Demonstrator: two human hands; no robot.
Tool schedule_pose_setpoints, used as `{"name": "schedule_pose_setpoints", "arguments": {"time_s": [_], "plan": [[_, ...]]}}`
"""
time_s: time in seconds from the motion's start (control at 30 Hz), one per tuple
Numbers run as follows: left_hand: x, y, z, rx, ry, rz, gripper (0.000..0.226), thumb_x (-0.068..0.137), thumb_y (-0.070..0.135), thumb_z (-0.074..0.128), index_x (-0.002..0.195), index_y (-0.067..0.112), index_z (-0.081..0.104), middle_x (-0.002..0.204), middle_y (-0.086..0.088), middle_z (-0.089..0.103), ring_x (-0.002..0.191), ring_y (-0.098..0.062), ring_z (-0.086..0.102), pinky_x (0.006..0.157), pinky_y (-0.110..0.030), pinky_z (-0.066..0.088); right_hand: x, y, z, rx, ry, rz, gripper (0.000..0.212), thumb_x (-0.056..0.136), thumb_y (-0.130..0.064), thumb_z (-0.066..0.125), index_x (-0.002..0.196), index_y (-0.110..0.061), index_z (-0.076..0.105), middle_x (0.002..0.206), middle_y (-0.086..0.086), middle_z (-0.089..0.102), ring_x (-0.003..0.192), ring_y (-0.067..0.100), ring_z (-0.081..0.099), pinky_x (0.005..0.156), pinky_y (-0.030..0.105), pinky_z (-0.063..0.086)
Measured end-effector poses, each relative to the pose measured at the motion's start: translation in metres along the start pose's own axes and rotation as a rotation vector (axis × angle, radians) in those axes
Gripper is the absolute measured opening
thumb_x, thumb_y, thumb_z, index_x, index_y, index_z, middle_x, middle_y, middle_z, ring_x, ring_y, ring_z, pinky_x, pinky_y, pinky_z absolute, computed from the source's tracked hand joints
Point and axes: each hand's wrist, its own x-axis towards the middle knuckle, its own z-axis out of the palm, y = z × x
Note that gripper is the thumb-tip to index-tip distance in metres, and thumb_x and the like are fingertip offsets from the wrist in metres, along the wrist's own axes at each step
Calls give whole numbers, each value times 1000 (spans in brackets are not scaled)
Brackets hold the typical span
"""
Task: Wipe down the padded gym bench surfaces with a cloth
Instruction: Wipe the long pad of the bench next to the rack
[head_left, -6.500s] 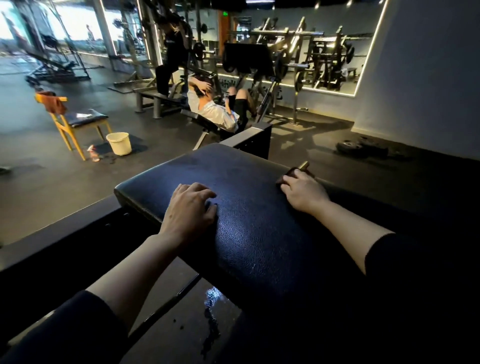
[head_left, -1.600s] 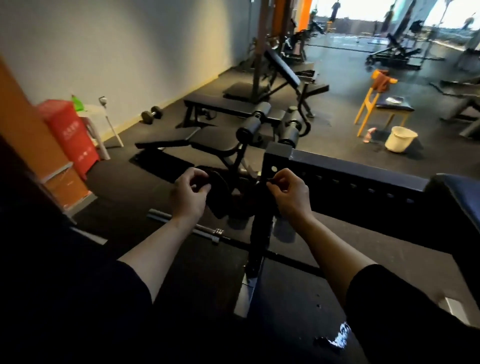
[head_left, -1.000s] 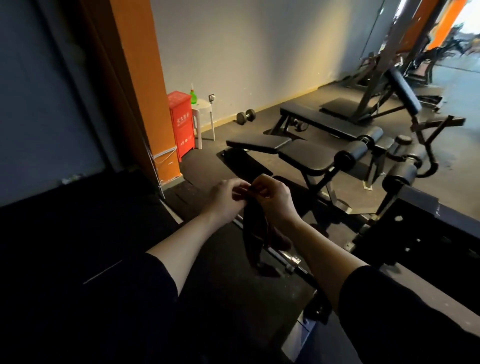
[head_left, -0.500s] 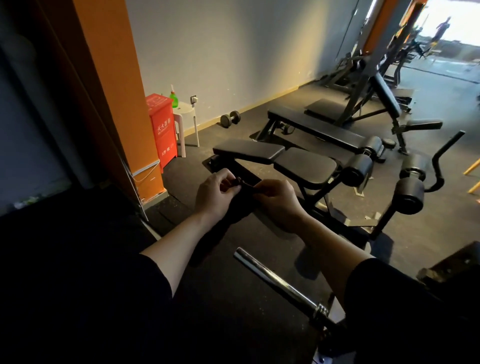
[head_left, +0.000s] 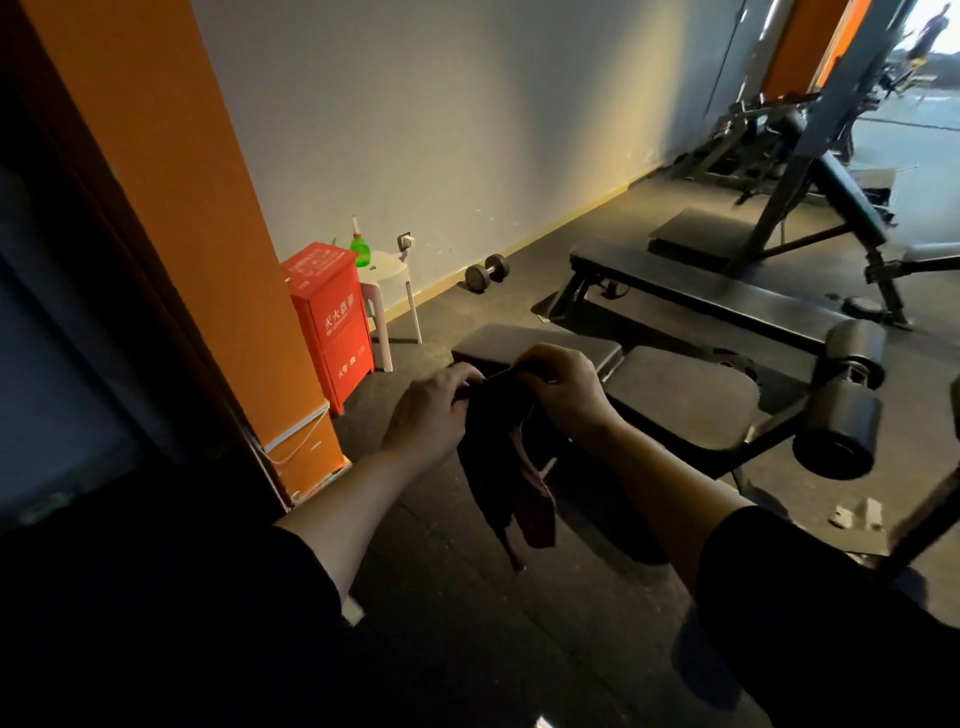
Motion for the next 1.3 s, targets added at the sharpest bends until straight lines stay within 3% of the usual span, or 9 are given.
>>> {"name": "schedule_pose_setpoints", "arguments": {"time_s": [0.1, 0.3, 0.43, 0.57, 0.63, 0.73, 0.9, 1.07, 1.3], "plan": [[59, -34, -2, 10, 32, -42, 26, 88, 2, 57, 109, 15, 63, 108, -7, 68, 100, -22, 63, 84, -37, 53, 65, 6, 10, 29, -20, -5, 15, 93, -9, 54, 104, -15, 62, 98, -17, 55, 92, -4, 56, 76, 17, 50], [168, -107, 2, -16, 117, -55, 16, 92, 12, 59, 104, 10, 69, 102, -6, 70, 97, -20, 64, 84, -29, 47, 188, 34, 36, -12, 0, 73, 15, 92, -10, 56, 97, -23, 61, 95, -17, 58, 89, -3, 57, 72, 14, 46], [244, -150, -5, -92, 49, -19, 18, 96, 17, 54, 108, 10, 64, 101, -4, 66, 95, -12, 58, 78, -21, 40, 263, 46, 54, -45, -47, 118, 16, 92, -10, 56, 103, -21, 59, 100, -12, 56, 97, 5, 56, 80, 23, 48], [317, -181, -15, -188, 0, 35, 19, 92, 29, 58, 97, 12, 64, 86, 6, 61, 83, -6, 58, 68, -10, 39, 337, 50, 73, 116, -175, 236, 38, 86, -10, 63, 121, -18, 52, 119, 1, 55, 110, 15, 56, 88, 36, 54], [352, -197, -19, -217, -5, 39, 20, 88, 32, 63, 92, 12, 65, 83, 7, 61, 78, -1, 57, 67, -9, 40, 377, 58, 79, 99, -150, 206, 30, 87, -11, 64, 116, -16, 58, 114, 3, 61, 106, 16, 62, 88, 38, 56], [406, -233, -18, -245, -3, -13, 16, 83, 27, 71, 89, 14, 65, 84, 5, 63, 80, -4, 60, 71, -15, 47, 440, 70, 80, -34, -109, 165, 12, 90, -13, 61, 101, -13, 66, 98, -2, 64, 95, 11, 64, 83, 29, 55], [508, -300, 3, -129, 93, -38, 19, 77, 8, 73, 82, 22, 62, 84, -1, 69, 79, -14, 65, 70, -27, 54, 560, 110, 85, -67, -41, 60, 10, 90, -12, 61, 96, -13, 70, 93, -4, 65, 89, 6, 61, 79, 19, 51], [642, -353, 26, 156, 162, -34, 21, 71, 8, 72, 87, 18, 63, 86, -1, 65, 78, -17, 59, 89, -51, 48, 704, 169, 73, -18, -12, 41, 10, 89, -10, 62, 94, -14, 69, 89, -9, 61, 88, 5, 59, 79, 17, 49], [800, -412, 31, 347, 195, -144, 19, 78, 10, 70, 93, 20, 64, 95, 1, 65, 88, -19, 62, 113, -50, 20, 866, 212, 46, -36, 3, 39, 13, 89, -8, 62, 99, -10, 70, 85, -12, 61, 80, 4, 60, 76, 16, 48]]}}
